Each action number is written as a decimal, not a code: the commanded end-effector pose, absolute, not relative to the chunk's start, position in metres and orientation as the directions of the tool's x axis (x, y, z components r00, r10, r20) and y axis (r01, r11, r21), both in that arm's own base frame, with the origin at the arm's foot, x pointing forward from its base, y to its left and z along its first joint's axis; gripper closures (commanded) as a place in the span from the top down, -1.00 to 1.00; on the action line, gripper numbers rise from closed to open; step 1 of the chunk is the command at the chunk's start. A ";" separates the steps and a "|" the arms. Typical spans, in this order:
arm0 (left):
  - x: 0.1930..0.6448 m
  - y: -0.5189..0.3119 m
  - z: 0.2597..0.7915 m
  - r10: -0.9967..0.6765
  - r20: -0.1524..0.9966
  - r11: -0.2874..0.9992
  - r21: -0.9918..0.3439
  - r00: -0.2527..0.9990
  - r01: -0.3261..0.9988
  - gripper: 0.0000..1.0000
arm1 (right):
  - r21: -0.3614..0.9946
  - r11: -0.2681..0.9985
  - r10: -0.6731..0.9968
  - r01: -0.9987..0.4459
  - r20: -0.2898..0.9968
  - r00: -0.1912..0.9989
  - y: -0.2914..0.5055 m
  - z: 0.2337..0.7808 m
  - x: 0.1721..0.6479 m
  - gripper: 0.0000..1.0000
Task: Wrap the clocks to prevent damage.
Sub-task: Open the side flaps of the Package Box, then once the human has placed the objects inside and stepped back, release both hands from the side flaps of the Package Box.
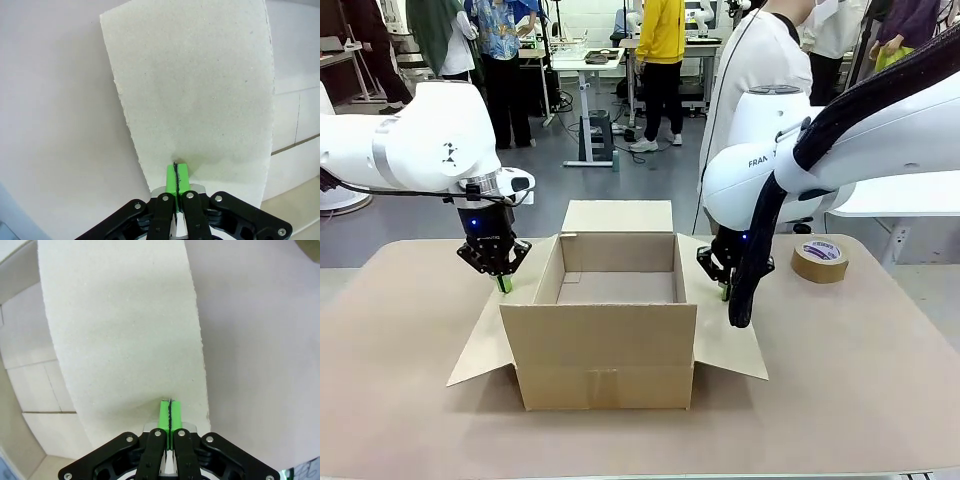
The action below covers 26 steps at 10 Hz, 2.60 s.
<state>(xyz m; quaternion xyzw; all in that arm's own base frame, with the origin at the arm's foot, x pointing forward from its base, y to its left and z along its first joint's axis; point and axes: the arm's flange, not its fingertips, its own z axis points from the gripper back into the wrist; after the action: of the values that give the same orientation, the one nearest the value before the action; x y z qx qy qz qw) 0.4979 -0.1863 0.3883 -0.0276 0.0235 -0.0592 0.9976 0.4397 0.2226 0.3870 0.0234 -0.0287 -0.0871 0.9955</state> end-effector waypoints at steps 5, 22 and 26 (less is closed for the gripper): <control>0.496 -0.187 0.383 -0.124 -0.064 0.991 -0.052 0.990 0.121 -0.99 | 0.052 0.984 -0.175 0.172 0.053 0.983 0.223 0.387 0.440 -0.98; 0.496 -0.187 0.383 -0.124 -0.064 0.991 -0.052 0.990 0.121 -0.99 | 0.052 0.984 -0.175 0.172 0.053 0.983 0.223 0.387 0.440 -0.98; 0.496 -0.187 0.383 -0.124 -0.064 0.991 -0.052 0.990 0.121 -0.99 | 0.052 0.984 -0.175 0.172 0.053 0.983 0.223 0.387 0.440 -0.98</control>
<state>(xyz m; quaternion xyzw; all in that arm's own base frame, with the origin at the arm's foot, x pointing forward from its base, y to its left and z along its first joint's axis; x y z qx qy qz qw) 0.4975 -0.1868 0.3839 -0.0263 0.0298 -0.0599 0.9974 0.4399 0.2218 0.3875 0.0222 -0.0266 -0.0873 0.9956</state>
